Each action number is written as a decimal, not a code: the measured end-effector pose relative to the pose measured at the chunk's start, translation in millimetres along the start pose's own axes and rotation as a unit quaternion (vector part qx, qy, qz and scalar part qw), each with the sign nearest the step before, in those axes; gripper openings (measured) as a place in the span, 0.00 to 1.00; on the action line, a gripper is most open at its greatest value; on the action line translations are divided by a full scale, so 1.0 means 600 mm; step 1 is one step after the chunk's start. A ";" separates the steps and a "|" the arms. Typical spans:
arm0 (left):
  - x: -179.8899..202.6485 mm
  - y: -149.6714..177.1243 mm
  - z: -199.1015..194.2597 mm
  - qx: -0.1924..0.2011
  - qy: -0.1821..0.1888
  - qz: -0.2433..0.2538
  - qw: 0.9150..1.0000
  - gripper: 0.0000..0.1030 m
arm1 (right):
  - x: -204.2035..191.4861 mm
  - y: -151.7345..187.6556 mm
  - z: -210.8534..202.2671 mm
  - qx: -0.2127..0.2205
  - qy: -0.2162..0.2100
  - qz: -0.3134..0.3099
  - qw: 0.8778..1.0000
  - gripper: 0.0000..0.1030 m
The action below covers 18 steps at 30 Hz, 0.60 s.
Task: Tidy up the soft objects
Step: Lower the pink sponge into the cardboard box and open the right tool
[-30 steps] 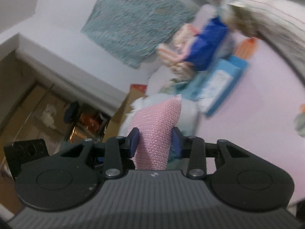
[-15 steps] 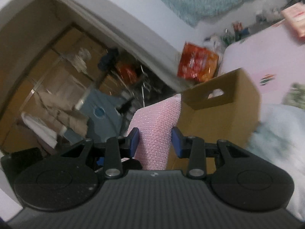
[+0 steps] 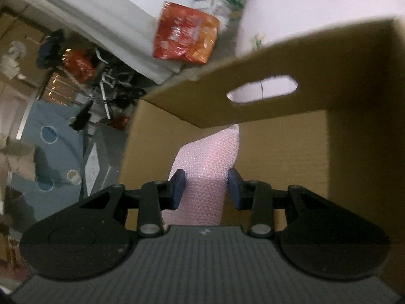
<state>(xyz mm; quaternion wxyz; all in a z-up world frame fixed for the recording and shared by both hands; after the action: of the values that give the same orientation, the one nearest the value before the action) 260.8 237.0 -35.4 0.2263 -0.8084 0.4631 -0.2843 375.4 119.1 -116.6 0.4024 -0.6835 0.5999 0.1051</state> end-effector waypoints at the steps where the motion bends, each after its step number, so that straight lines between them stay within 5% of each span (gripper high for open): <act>1: -0.013 0.008 -0.010 0.001 0.001 -0.001 1.000 0.72 | 0.002 0.002 0.010 0.001 -0.001 0.003 1.000 0.35; 9: -0.020 0.018 -0.008 0.002 0.006 -0.007 1.000 0.72 | 0.018 0.024 0.062 -0.008 0.010 -0.010 1.000 0.39; 11: -0.019 0.020 -0.011 0.003 0.007 -0.007 1.000 0.72 | 0.023 0.022 0.072 -0.018 0.009 -0.005 1.000 0.46; 14: -0.017 0.023 -0.023 0.008 0.007 -0.008 1.000 0.73 | 0.027 0.020 0.066 -0.023 0.011 0.008 1.000 0.74; 18: -0.009 0.025 -0.049 0.019 0.008 -0.005 1.000 0.74 | 0.019 0.011 0.043 -0.011 -0.001 0.006 1.000 0.79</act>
<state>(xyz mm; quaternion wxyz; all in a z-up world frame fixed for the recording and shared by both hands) 229.7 232.0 -24.6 0.2365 -0.8038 0.4556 -0.3006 380.8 128.4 -143.2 0.3946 -0.6840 0.6028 0.1145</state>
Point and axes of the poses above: each gripper's, at about its wrist camera, not at the fingertips, and z roughly the way its jaws point, x to its right, y to its underside, the point moved 9 cm from there along z, roughly the way its jaws point, and after that the axes turned 12 degrees about -z, right-handed, at the moved point
